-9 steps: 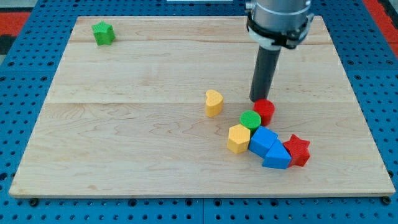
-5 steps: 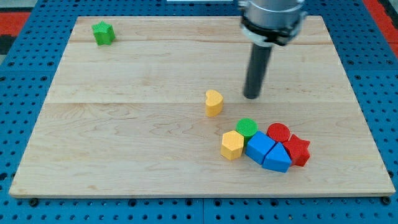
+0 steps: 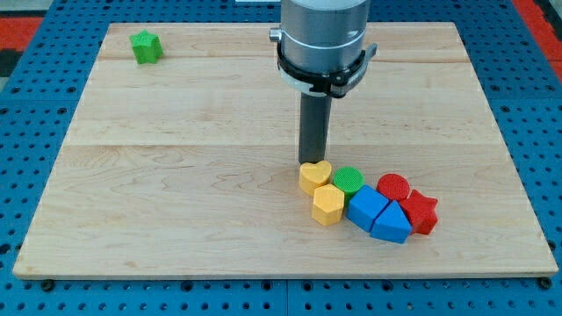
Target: Place the yellow heart to the top left of the yellow hexagon
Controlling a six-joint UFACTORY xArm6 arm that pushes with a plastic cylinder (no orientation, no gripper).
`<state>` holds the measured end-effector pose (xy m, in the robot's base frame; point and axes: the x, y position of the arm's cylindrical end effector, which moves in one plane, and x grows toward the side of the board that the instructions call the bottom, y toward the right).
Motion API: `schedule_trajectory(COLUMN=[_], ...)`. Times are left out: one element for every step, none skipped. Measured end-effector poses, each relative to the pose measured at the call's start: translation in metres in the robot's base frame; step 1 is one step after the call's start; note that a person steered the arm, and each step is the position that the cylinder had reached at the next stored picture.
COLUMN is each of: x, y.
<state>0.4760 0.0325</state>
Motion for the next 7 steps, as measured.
schedule_trajectory(x=[-0.023, -0.065, -0.068, -0.069, -0.088, -0.126, -0.161], y=[0.003, 0.01, 0.01, 0.01, 0.009, -0.007, -0.037])
